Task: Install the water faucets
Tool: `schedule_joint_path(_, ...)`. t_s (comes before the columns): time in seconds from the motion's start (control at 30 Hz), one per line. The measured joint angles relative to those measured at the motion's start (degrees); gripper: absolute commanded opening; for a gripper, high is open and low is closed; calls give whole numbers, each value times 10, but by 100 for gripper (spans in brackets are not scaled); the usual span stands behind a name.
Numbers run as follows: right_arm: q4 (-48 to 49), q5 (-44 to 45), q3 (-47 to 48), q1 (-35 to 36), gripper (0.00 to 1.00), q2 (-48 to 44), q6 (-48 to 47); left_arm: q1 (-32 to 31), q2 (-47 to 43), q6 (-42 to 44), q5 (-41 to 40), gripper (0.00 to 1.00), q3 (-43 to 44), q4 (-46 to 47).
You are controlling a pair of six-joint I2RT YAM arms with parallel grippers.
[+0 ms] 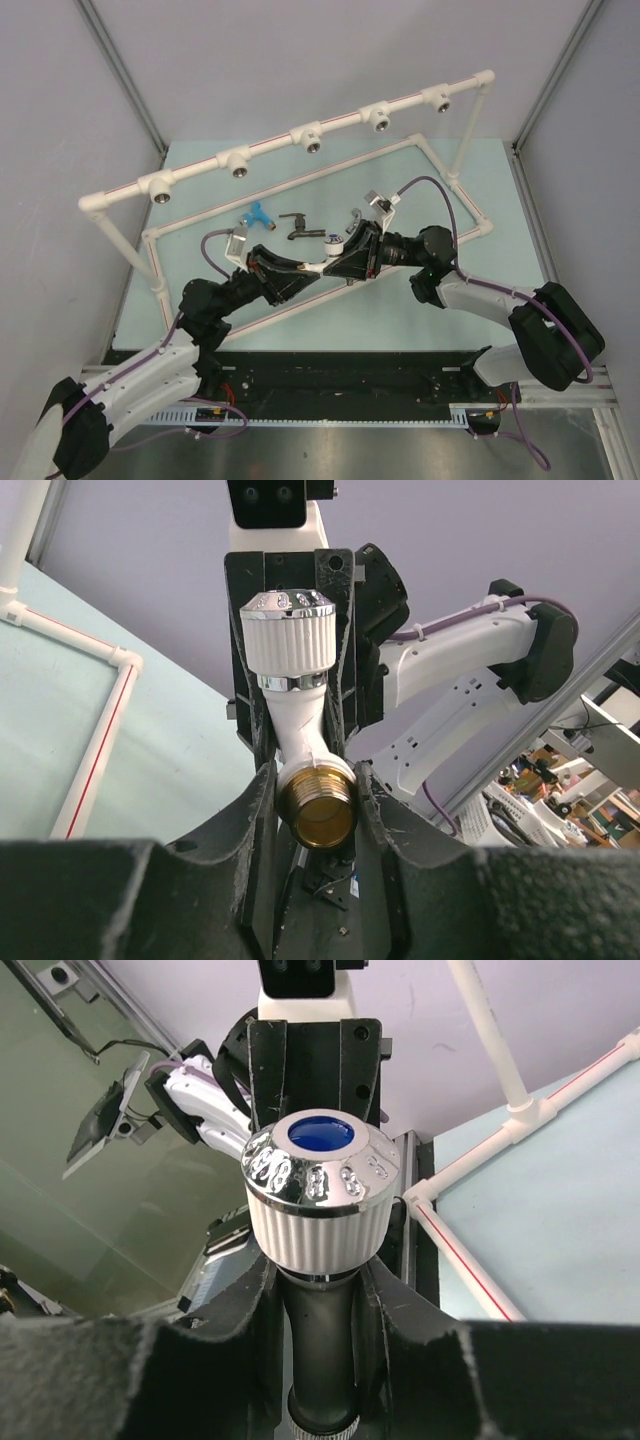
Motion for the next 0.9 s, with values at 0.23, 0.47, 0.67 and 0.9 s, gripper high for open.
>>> schedule_joint_path(0.23, 3, -4, 1, 0, 0, -1, -10, 0, -14, -2, 1, 39, 0, -16)
schedule_joint_path(0.47, -111, 6, 2, -42, 0, -70, -82, 1, -67, 97, -24, 77, 68, -193)
schedule_joint_path(0.67, -299, 37, 40, -128, 0, -169, -185, 1, -61, 237, -89, 97, 239, -411)
schedule_joint_path(0.9, -455, 86, 77, -283, 0, -236, -220, 1, 33, 367, -203, 100, 493, -657)
